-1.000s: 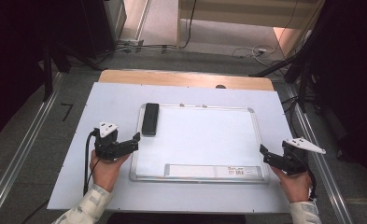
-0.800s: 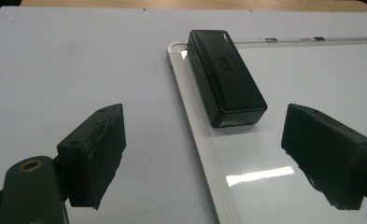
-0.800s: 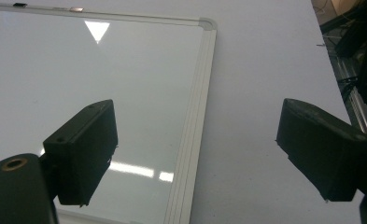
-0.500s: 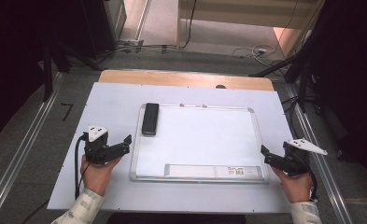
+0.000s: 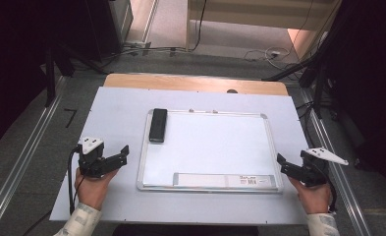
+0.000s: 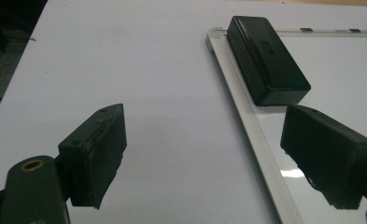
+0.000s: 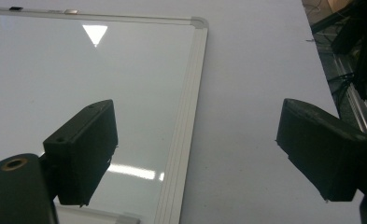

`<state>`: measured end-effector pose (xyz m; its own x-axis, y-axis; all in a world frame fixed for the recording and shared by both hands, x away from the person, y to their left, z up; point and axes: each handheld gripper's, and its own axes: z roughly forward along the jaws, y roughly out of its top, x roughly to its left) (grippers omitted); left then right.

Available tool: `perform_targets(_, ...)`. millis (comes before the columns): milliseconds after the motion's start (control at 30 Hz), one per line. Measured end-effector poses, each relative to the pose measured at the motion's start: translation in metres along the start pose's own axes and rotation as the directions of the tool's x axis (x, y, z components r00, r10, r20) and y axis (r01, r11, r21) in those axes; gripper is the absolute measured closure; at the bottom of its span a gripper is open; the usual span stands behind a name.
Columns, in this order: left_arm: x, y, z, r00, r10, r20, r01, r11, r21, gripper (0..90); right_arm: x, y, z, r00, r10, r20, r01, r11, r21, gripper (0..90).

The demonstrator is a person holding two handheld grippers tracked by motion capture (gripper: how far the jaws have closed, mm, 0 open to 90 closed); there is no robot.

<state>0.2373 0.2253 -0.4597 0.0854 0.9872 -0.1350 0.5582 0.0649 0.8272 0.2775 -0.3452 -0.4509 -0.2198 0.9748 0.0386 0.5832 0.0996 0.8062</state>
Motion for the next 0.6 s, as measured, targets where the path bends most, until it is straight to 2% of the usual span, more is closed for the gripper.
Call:
perform_targets(400, 0.011, -0.008, -0.005, 0.9996, -0.016, -0.022, 0.016, 0.9998, 0.014, 15.0, -0.006, -0.003, -0.005, 0.9998, 0.012, 0.018, -0.012, 1.0, -0.003, 11.1)
perform_targets(600, 0.017, -0.011, -0.002, 0.9986, -0.038, -0.036, 0.038, 0.9991, 0.016, 15.0, -0.016, -0.008, -0.01, 0.9986, 0.043, 0.032, -0.042, 0.999, -0.008, 11.1)
